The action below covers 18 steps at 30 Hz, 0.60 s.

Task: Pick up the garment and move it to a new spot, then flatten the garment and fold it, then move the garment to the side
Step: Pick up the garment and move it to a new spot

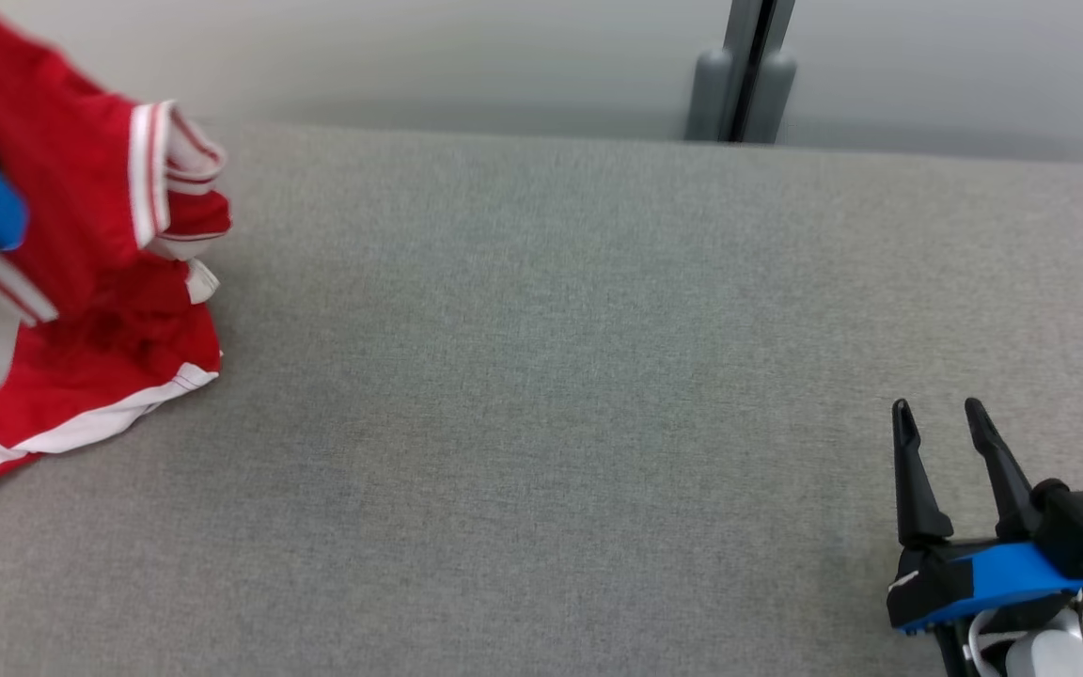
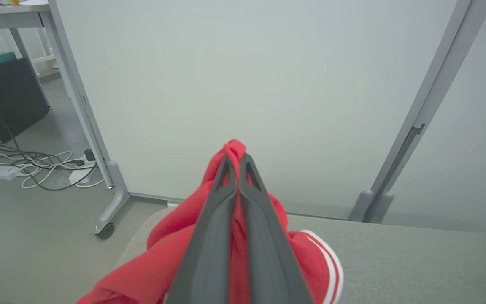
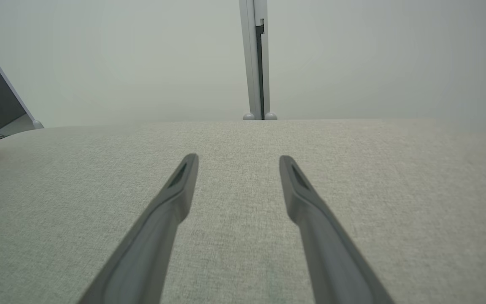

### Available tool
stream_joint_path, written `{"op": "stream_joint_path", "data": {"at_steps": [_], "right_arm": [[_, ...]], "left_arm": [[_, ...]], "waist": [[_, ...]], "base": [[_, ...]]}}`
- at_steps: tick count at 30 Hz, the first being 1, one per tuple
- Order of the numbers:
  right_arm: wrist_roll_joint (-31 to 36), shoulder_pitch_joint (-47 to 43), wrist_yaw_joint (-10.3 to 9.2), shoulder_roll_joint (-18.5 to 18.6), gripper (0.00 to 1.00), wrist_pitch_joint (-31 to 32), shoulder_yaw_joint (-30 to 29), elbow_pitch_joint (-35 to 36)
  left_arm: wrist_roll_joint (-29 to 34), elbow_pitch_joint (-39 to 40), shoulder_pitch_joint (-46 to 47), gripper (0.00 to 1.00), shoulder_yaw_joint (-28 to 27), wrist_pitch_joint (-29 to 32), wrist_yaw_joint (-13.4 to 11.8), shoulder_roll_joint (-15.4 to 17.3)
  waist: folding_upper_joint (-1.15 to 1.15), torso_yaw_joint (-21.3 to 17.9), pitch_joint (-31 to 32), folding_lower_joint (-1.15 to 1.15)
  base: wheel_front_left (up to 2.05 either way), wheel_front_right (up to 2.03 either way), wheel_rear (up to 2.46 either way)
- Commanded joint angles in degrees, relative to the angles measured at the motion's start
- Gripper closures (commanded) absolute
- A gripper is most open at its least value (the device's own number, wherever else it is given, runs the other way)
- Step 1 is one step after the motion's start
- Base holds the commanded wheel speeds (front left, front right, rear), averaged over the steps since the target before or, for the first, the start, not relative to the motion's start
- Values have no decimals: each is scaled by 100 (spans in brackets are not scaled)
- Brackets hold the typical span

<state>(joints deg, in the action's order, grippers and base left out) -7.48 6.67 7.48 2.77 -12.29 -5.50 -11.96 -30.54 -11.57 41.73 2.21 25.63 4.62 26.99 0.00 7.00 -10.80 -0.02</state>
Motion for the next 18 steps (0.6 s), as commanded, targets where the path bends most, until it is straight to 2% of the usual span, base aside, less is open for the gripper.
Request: {"op": "stream_joint_path", "data": {"at_steps": [1, 9, 18], "right_arm": [[-39, -81, 3, 21, 0, -31, 12, -44], [-234, -177, 3, 21, 0, -61, 248, -184], [-416, -14, 3, 23, 0, -97, 399, -94]], "left_arm": [[25, 117, 154, 100, 116, 12, 48, -101], [-271, 876, 1022, 100, 1061, 215, 235, -744], [-366, 742, 911, 100, 2022, 129, 280, -1196]], "waist": [[0, -156, 223, 2], [0, -508, 620, 2], [0, -1236, 398, 2]], "base": [[0, 0, 0], [0, 0, 0], [0, 0, 0]]}}
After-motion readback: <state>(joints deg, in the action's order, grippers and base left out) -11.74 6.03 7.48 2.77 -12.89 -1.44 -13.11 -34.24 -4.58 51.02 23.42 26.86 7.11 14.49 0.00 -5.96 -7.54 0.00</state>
